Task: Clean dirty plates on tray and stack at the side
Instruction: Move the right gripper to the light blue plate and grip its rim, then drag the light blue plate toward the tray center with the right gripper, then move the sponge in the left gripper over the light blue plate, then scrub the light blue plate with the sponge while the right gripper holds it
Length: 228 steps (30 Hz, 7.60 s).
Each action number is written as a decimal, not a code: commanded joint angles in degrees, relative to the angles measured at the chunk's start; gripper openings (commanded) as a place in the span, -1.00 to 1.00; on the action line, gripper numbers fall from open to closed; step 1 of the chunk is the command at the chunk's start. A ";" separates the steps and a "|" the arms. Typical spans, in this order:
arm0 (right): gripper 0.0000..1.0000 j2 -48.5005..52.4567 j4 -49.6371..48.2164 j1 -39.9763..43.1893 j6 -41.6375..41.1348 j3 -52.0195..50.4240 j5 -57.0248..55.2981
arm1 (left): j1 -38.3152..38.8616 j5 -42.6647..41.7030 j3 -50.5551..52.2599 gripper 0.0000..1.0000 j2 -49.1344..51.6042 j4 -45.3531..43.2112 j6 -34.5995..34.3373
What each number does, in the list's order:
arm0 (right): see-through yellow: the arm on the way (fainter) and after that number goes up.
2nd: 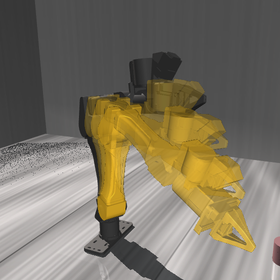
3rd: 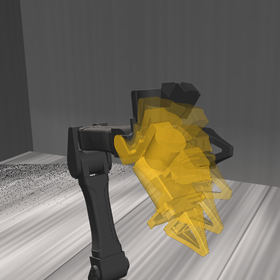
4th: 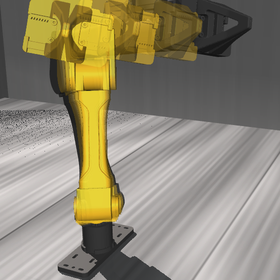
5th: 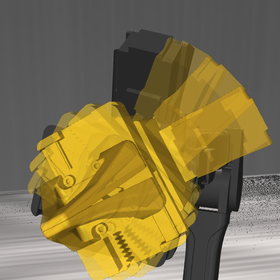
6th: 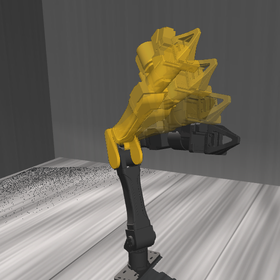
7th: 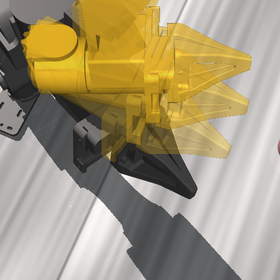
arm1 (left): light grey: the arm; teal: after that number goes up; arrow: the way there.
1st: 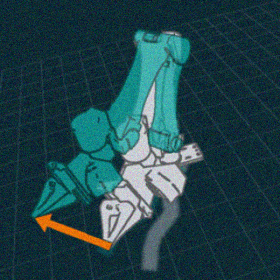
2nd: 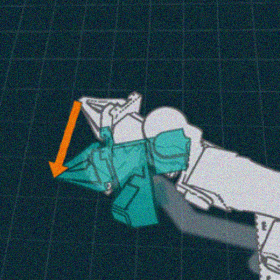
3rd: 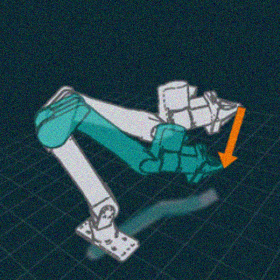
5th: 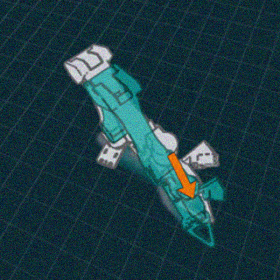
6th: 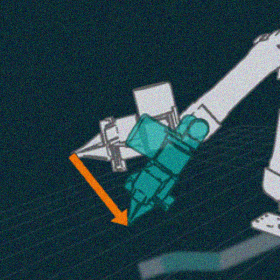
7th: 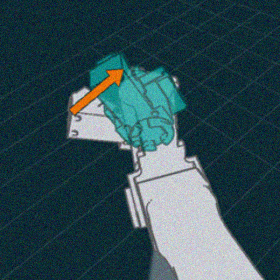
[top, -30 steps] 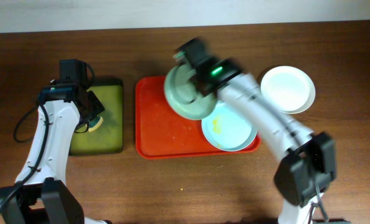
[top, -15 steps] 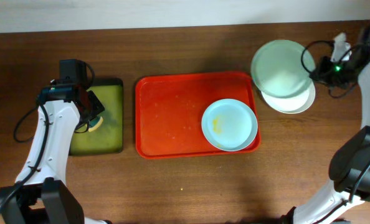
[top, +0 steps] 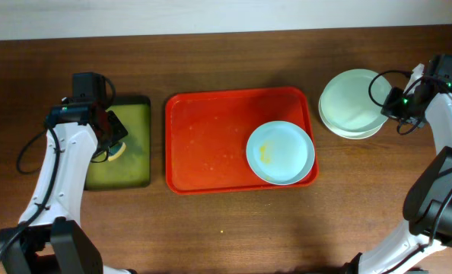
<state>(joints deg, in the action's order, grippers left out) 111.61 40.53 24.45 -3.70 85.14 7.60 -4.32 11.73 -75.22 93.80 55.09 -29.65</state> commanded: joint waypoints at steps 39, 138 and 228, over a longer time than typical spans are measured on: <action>-0.42 -7.98 8.44 -26.43 -1.29 -16.79 -0.37 | -0.09 -1.68 0.20 -1.00 -1.11 -0.13 -0.31; -0.92 2.40 -19.37 -44.13 -17.00 -17.33 8.87 | 0.79 -3.39 0.20 -1.00 3.87 -1.86 -0.28; -0.92 3.78 -16.74 -44.30 -11.78 -12.83 13.03 | 29.46 -23.80 -9.03 -1.00 24.30 -17.00 4.90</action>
<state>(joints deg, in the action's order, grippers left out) 115.15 23.97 -20.08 -15.86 71.53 20.67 24.75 -11.03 -83.81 117.14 38.79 -25.08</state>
